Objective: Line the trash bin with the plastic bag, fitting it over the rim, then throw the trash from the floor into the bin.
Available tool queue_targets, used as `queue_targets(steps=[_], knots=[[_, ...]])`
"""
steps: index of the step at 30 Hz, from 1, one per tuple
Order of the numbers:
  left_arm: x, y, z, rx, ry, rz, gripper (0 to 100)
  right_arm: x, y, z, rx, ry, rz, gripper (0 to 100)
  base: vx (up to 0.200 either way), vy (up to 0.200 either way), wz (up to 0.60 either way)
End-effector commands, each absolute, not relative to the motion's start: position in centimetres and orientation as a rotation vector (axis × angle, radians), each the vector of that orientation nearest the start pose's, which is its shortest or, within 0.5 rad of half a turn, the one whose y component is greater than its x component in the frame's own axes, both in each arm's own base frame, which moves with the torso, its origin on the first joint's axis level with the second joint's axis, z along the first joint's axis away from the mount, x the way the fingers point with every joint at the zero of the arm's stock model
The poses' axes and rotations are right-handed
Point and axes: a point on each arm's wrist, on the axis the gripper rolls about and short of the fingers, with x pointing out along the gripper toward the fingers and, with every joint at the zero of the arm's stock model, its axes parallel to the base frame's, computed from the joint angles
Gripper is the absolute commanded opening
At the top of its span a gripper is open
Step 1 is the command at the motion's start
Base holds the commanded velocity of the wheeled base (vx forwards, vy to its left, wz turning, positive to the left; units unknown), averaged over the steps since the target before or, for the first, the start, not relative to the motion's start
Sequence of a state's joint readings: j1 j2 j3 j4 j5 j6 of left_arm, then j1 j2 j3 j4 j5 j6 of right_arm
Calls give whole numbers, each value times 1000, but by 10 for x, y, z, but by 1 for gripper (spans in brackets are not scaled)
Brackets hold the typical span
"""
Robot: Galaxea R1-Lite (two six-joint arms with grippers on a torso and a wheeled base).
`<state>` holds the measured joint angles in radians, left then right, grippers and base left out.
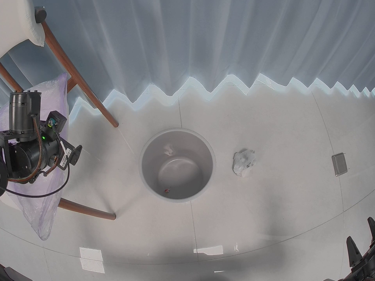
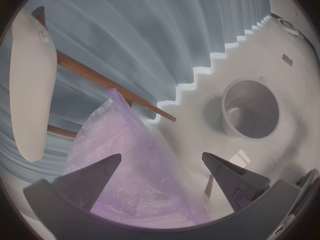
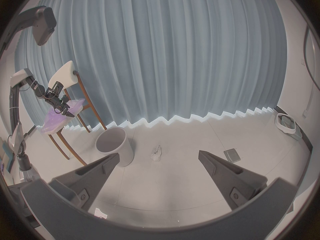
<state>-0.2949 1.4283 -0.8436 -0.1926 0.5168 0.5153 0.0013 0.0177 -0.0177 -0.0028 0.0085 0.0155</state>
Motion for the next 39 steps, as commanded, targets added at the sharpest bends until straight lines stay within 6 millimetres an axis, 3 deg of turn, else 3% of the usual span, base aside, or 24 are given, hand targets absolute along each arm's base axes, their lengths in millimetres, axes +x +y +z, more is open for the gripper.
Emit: queue_targets(steps=[1,4,5,11,17,25,29,33,39], knots=[[229,-52,228,684,413,138,100,-22,0,76,15,2,11,100,0,0,0],[230,-52,227,684,418,138,100,-22,0,76,15,2,9,100,0,0,0],[230,-52,227,682,417,139,0,-22,0,76,15,2,9,100,0,0,0],[228,-50,230,673,403,145,0,-22,0,76,15,2,11,100,0,0,0],[204,-36,251,603,319,170,0,-22,0,76,15,2,12,100,0,0,0],[174,-31,272,431,171,46,0,-22,0,76,15,2,11,100,0,0,0],[172,-38,277,256,132,-27,0,-22,0,76,15,2,12,100,0,0,0],[168,-57,290,64,92,-124,0,-22,0,76,15,3,12,100,0,0,0],[157,-81,298,-22,72,-273,0,-22,0,76,15,5,12,100,0,0,0]])
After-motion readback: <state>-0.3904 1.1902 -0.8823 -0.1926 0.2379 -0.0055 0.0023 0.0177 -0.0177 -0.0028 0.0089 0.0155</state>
